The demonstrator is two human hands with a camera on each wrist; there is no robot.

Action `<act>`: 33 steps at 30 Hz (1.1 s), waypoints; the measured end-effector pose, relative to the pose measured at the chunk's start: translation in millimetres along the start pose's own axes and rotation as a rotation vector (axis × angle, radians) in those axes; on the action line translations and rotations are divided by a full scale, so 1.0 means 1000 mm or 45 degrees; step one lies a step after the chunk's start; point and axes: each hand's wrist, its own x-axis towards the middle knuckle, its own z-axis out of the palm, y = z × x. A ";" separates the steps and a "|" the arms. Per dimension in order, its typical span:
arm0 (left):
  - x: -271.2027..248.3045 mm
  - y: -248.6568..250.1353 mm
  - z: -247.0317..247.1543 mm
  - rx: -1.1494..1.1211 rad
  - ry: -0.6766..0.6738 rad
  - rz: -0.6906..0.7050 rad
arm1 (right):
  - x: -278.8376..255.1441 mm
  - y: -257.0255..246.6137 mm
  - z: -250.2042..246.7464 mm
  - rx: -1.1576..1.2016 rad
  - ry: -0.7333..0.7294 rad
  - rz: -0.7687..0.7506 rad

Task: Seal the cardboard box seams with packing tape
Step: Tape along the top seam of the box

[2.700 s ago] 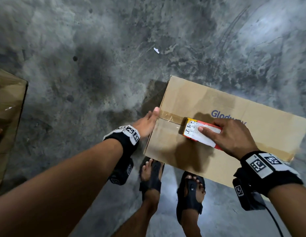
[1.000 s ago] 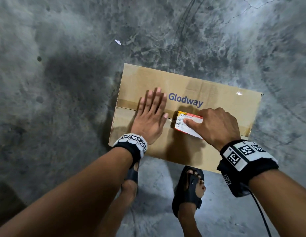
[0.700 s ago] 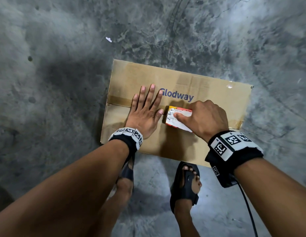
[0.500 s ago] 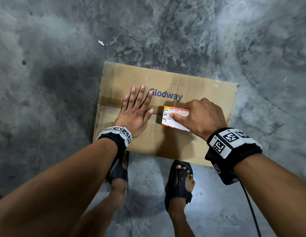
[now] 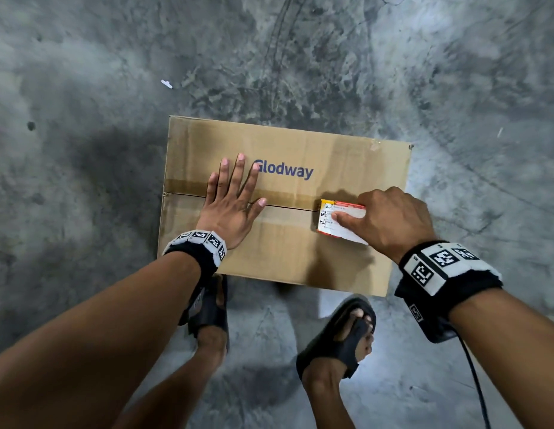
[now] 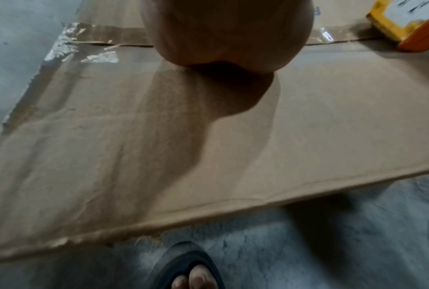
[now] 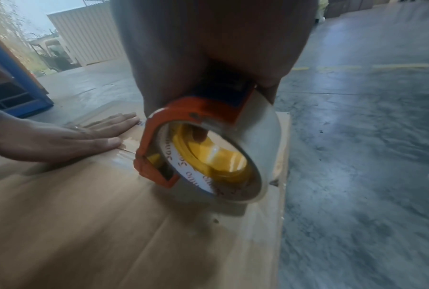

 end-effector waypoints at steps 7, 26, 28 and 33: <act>-0.007 0.031 0.000 -0.002 0.113 -0.112 | 0.007 0.000 0.001 0.004 -0.022 0.037; 0.009 0.095 0.015 -0.028 -0.040 0.023 | 0.004 0.057 -0.013 0.106 -0.001 -0.033; 0.009 0.094 0.013 -0.042 -0.061 0.026 | 0.001 0.089 -0.016 0.098 0.009 -0.003; 0.010 0.098 0.009 -0.059 -0.119 0.020 | -0.009 0.158 -0.023 0.076 0.000 0.118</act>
